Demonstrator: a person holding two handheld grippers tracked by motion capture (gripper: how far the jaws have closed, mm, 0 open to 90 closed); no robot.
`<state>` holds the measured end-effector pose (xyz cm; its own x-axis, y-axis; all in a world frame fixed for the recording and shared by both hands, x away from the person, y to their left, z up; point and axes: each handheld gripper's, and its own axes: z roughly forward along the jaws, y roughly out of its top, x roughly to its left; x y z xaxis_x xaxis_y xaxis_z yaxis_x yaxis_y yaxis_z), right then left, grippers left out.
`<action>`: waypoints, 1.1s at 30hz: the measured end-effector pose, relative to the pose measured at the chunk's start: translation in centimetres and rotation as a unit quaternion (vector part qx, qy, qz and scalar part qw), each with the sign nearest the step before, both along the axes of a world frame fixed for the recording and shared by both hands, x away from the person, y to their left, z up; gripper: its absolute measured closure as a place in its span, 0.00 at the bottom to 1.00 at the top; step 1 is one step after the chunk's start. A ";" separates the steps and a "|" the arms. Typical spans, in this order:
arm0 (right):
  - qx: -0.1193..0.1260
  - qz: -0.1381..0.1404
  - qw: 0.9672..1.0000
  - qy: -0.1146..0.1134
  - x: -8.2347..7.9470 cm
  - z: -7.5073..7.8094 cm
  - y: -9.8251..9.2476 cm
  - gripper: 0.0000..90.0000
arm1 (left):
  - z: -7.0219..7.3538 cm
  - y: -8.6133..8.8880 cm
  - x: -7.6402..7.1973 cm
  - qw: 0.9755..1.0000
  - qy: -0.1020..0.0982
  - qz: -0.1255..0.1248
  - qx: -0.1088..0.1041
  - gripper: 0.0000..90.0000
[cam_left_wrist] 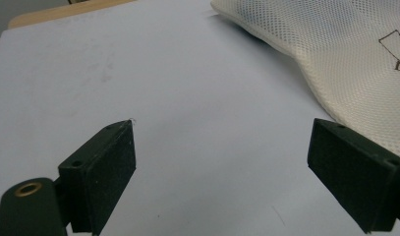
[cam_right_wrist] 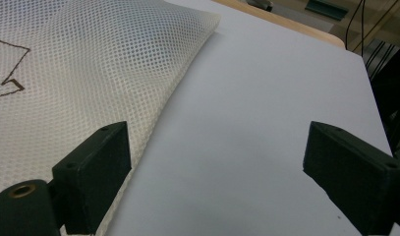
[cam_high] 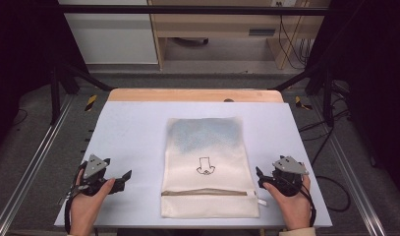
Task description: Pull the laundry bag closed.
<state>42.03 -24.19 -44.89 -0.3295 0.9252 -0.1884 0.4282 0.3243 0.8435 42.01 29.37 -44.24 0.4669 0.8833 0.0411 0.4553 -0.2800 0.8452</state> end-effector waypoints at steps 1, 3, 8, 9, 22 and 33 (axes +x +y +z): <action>0.000 0.000 1.000 0.000 0.0 0.0 0.0 0.13 | 0.0 0.1 0.0 1.000 -0.001 0.003 -0.004 0.12; 0.004 0.008 1.000 0.000 -0.1 0.1 0.2 0.15 | -0.1 0.2 -0.1 1.000 0.001 0.005 -0.016 0.12; 0.004 0.031 1.000 0.003 -0.2 0.4 0.7 0.22 | -0.1 -0.4 -0.3 1.000 0.005 -0.001 -0.005 0.12; 0.005 0.037 0.999 0.004 -0.2 0.4 0.9 0.24 | -0.1 -0.5 -0.3 1.000 0.002 0.000 -0.003 0.12; -0.021 0.138 0.990 0.007 -1.2 2.3 5.4 0.39 | 0.6 -1.4 -2.3 0.999 -0.020 -0.029 -0.004 0.09; -0.052 0.265 0.960 0.071 -0.8 3.5 12.6 0.58 | -0.1 -0.8 -2.8 1.000 -0.021 -0.009 0.022 0.08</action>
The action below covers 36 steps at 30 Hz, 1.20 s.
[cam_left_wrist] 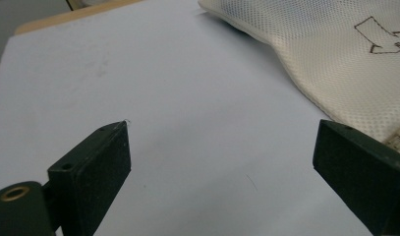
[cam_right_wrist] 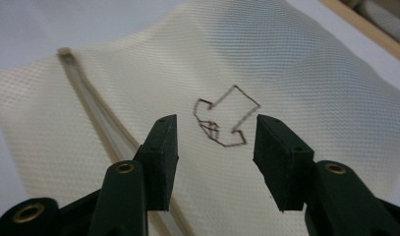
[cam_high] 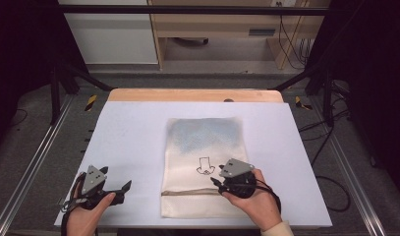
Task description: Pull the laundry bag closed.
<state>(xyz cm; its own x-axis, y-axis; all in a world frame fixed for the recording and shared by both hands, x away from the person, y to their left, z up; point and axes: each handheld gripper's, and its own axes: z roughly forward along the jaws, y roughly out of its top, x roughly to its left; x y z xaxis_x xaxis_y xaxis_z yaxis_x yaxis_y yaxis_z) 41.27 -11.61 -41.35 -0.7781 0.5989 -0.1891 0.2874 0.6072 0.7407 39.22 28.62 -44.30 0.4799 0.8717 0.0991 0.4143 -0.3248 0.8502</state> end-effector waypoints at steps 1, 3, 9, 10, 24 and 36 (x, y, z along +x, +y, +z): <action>-0.006 0.010 1.000 0.003 0.1 0.1 0.6 0.58 | -0.1 0.0 0.1 1.000 0.000 -0.001 0.000 0.07; -0.021 0.031 0.999 0.003 0.4 0.6 2.1 0.59 | -0.4 -0.2 0.3 1.000 0.007 -0.007 0.006 0.05; -0.047 0.062 0.997 0.013 0.5 1.6 4.1 0.63 | -0.4 -0.4 0.4 1.000 -0.002 -0.003 0.001 0.04; -0.049 0.071 0.996 0.019 0.6 1.7 4.4 0.63 | -0.4 -0.4 0.5 1.000 0.000 -0.003 0.002 0.04; -0.093 0.145 0.984 0.052 1.2 2.0 8.5 0.75 | -0.6 -0.1 0.8 1.000 0.020 0.001 0.003 0.06; -0.096 0.179 0.976 0.073 1.5 1.1 10.5 0.82 | -0.8 -0.7 1.0 1.000 0.020 -0.012 0.010 0.06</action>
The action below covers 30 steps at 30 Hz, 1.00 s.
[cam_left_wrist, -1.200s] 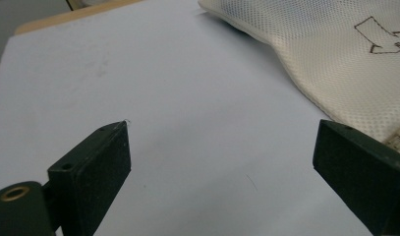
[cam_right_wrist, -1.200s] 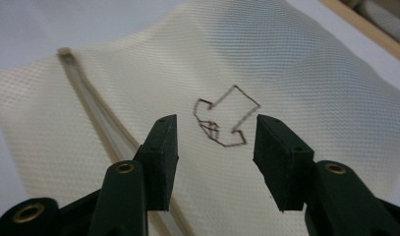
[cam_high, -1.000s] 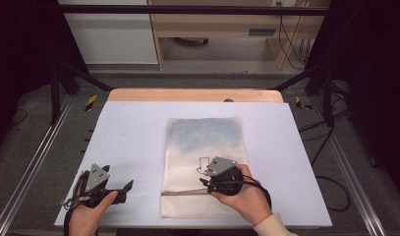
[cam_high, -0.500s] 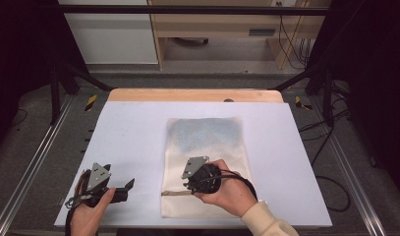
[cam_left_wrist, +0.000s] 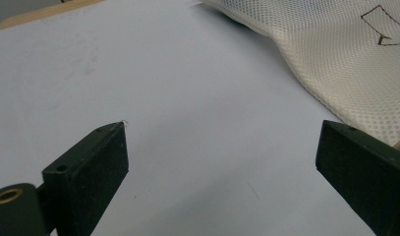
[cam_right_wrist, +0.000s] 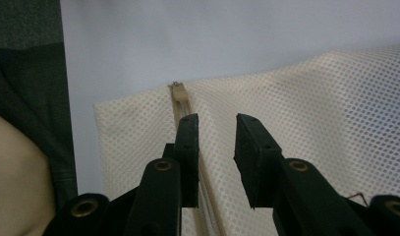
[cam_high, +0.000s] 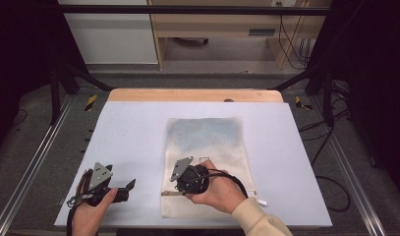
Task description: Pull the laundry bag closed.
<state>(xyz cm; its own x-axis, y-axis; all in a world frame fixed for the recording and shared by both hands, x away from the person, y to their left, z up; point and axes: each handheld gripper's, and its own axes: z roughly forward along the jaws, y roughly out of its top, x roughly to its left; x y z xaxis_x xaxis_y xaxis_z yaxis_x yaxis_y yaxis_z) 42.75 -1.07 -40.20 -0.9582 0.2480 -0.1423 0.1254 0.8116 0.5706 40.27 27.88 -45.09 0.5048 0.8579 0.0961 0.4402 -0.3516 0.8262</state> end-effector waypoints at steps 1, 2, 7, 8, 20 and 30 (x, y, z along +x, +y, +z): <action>0.001 0.004 1.000 0.004 0.0 -0.1 0.1 0.82 | 0.0 0.0 0.0 1.000 0.002 -0.001 0.001 0.06; -0.003 0.005 1.000 0.004 0.0 -0.1 0.3 0.83 | 0.0 0.0 0.1 1.000 0.003 -0.002 0.001 0.06; -0.016 0.022 1.000 0.008 -0.2 -0.8 1.6 0.87 | 0.1 0.1 0.0 1.000 0.002 -0.002 -0.005 0.07; -0.016 0.022 1.000 0.008 -0.2 -0.8 1.6 0.87 | 0.1 0.1 0.0 1.000 0.002 -0.002 -0.005 0.07; -0.026 0.044 0.998 0.027 0.7 -2.8 4.3 0.82 | 0.2 0.1 -0.1 1.000 0.008 -0.004 -0.007 0.07; -0.045 0.043 0.997 0.052 1.3 -3.8 5.2 0.82 | 0.3 -0.1 -0.2 1.000 0.008 -0.010 -0.005 0.07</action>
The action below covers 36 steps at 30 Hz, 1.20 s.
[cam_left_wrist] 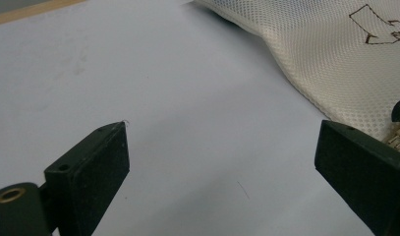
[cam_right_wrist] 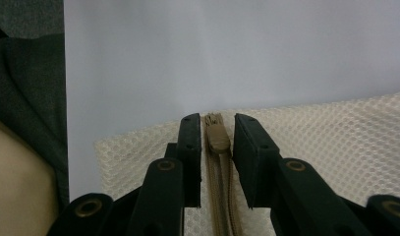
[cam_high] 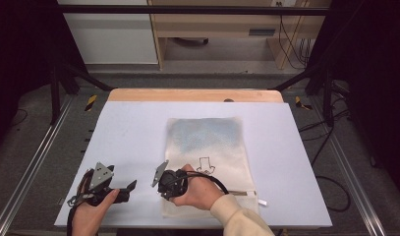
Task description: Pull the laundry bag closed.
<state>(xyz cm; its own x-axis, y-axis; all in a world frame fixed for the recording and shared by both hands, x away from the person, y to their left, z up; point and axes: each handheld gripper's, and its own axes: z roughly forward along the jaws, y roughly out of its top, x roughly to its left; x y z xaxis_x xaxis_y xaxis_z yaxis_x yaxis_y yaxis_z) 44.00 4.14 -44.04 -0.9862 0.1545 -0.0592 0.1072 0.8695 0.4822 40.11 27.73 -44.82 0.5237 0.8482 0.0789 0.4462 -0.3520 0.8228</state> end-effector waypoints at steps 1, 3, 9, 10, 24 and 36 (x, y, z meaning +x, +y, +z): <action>-0.002 -0.003 1.000 0.001 0.1 -0.1 0.1 0.83 | 0.0 0.0 0.0 1.000 -0.001 0.000 0.000 0.07; -0.007 -0.004 1.000 0.003 0.2 -0.2 0.2 0.89 | 0.1 0.0 -0.2 1.000 -0.002 0.000 -0.004 0.07; 0.010 -0.007 1.000 0.024 0.3 0.4 0.0 0.91 | 0.3 -0.2 -0.7 1.000 0.008 -0.014 -0.013 0.07; 0.016 -0.009 1.000 0.026 0.3 0.7 -0.1 0.91 | 0.3 -0.4 -0.8 1.000 0.011 -0.019 -0.014 0.07; 0.023 -0.001 0.999 0.024 0.6 3.7 -0.5 0.91 | 0.1 -3.3 -2.3 0.996 0.042 -0.077 -0.027 0.07; 0.024 -0.008 1.000 0.016 1.0 4.5 -0.3 0.91 | -0.3 -5.2 -2.4 0.990 0.066 -0.101 -0.075 0.10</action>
